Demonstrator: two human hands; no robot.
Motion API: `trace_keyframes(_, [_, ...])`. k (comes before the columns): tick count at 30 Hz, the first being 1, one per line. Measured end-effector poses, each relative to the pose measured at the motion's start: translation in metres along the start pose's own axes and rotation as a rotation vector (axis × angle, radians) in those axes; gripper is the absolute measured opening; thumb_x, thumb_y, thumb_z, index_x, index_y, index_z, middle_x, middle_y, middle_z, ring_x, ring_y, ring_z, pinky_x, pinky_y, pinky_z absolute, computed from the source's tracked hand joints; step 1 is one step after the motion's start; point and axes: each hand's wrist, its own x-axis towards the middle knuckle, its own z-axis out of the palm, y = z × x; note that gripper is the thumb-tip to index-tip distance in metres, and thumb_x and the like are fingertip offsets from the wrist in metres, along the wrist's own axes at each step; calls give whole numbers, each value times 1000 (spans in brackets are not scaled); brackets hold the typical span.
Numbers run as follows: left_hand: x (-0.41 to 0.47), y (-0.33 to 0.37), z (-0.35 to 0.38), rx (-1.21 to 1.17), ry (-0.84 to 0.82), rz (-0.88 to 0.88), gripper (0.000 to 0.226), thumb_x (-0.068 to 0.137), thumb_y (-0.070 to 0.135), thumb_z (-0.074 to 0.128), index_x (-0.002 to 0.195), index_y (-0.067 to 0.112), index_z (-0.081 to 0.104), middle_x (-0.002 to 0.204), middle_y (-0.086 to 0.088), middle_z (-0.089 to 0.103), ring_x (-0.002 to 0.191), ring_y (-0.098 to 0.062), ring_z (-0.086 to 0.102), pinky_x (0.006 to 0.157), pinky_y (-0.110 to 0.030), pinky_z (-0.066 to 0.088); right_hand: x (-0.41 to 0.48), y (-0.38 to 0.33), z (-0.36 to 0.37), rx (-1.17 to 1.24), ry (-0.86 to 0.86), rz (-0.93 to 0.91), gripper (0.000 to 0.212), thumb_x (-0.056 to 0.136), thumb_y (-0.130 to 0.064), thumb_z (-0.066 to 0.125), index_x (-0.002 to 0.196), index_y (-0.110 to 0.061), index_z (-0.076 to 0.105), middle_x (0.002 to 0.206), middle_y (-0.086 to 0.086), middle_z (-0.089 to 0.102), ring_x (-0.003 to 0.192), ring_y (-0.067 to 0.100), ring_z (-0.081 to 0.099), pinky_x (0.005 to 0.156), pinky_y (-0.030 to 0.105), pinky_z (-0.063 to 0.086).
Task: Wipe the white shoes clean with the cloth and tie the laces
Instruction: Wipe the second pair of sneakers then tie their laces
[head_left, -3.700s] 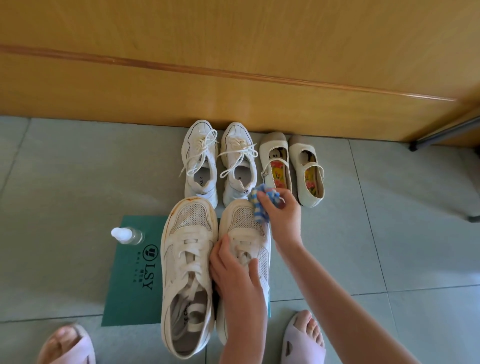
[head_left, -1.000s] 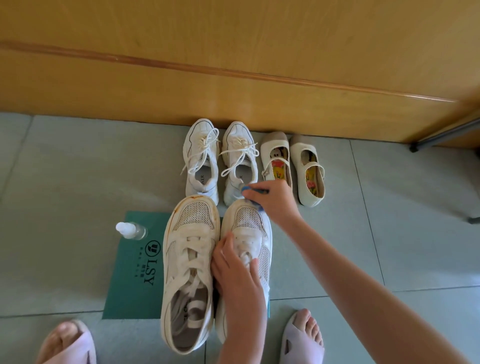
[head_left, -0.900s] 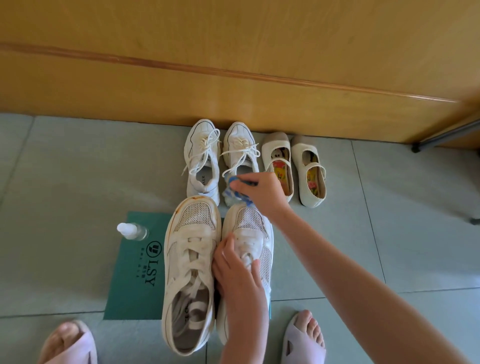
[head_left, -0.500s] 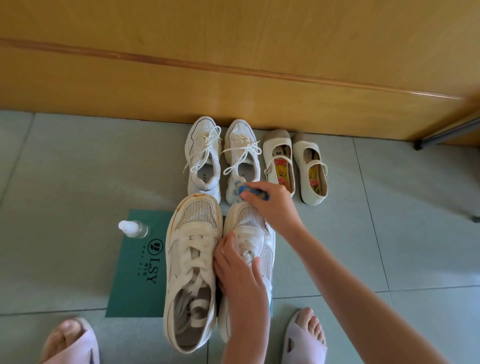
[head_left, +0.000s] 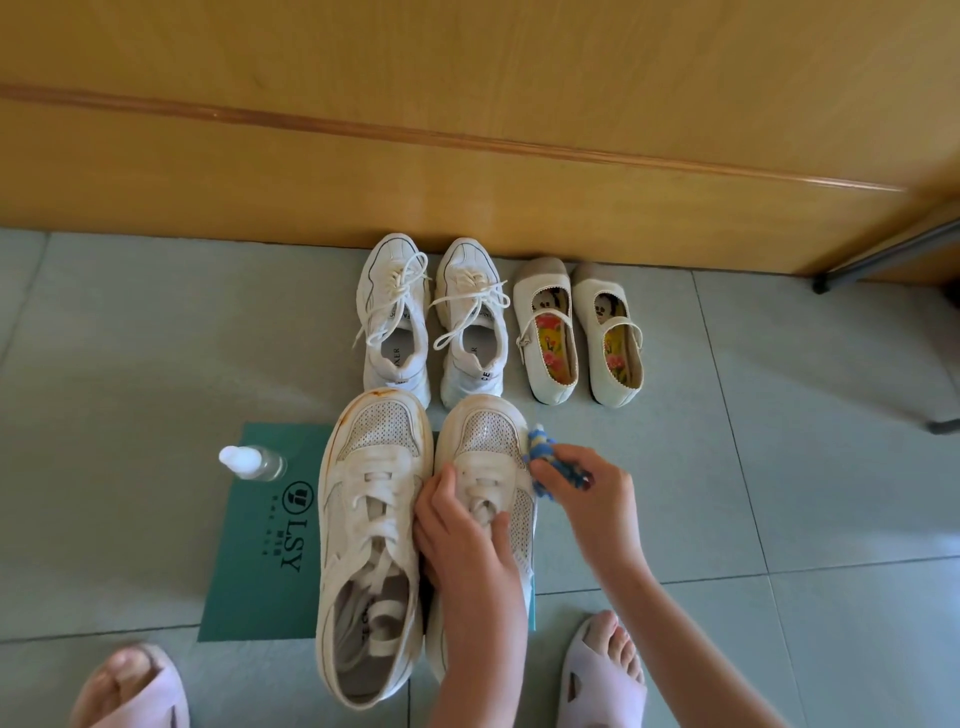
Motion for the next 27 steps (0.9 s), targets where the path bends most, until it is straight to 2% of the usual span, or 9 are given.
trace_keyframes(4, [0, 1, -2, 4, -8, 7, 65, 74, 11, 77, 130, 0, 46, 126, -19, 51, 121, -37, 46, 105, -34, 28, -2, -5, -11, 140, -41, 109, 18, 78, -13, 74, 95, -15, 74, 76, 0, 70, 62, 2, 60, 56, 10, 45])
trace_keyframes(7, [-2, 2, -3, 8, -18, 9, 65, 76, 11, 75, 133, 1, 44, 128, -19, 50, 121, -36, 46, 103, -35, 27, 26, -37, -11, 126, -43, -9, 21, 81, -13, 71, 102, -12, 72, 70, -4, 66, 53, -7, 54, 53, 7, 41])
trace_keyframes(10, [-1, 2, -3, 17, -32, 7, 63, 75, 8, 75, 130, -2, 46, 122, -22, 52, 115, -39, 49, 101, -43, 35, 54, -75, 13, 13, -206, -190, 19, 83, -10, 69, 101, -7, 71, 66, -7, 62, 49, -7, 52, 52, 4, 38])
trace_keyframes(13, [0, 2, -1, 56, -14, 19, 63, 69, 5, 80, 124, -6, 50, 114, -24, 57, 106, -43, 55, 94, -48, 42, 67, -88, 43, -167, -365, -230, 25, 82, -10, 70, 107, -5, 70, 75, 0, 67, 55, -4, 56, 52, 4, 40])
trace_keyframes(16, [0, 3, -1, 45, -11, 16, 63, 70, 5, 79, 125, -6, 50, 115, -24, 56, 108, -43, 55, 95, -48, 42, 70, -89, 49, -357, -471, -275, 23, 82, -16, 70, 103, -7, 72, 76, 2, 63, 61, 5, 50, 50, 6, 36])
trace_keyframes(18, [-1, 2, 0, 36, -10, 13, 62, 72, 6, 77, 126, -6, 49, 117, -24, 56, 110, -42, 54, 97, -47, 41, 72, -90, 42, -388, -516, -290, 22, 83, -18, 70, 103, -9, 72, 79, 5, 66, 64, 8, 51, 52, 10, 36])
trace_keyframes(22, [-1, 3, 0, -1, -18, -23, 60, 77, 7, 74, 129, -4, 46, 122, -24, 52, 116, -41, 49, 101, -45, 37, 73, -79, 26, -351, -455, -298, 24, 84, -19, 69, 107, -10, 71, 78, -4, 65, 63, 1, 53, 56, 9, 40])
trace_keyframes(25, [-1, 6, -3, -48, -31, -39, 61, 80, 7, 70, 133, -2, 42, 128, -22, 47, 122, -38, 43, 106, -40, 30, 62, -56, 17, -134, -293, -213, 23, 82, -18, 71, 103, -9, 72, 79, -3, 66, 65, -1, 55, 63, 12, 43])
trace_keyframes(27, [-1, 6, -5, -56, -41, -39, 63, 81, 8, 70, 135, -1, 40, 132, -20, 45, 126, -36, 39, 107, -38, 26, 46, -41, 15, -50, -158, -183, 16, 80, -17, 73, 94, -10, 73, 73, -3, 64, 60, -1, 51, 60, 12, 41])
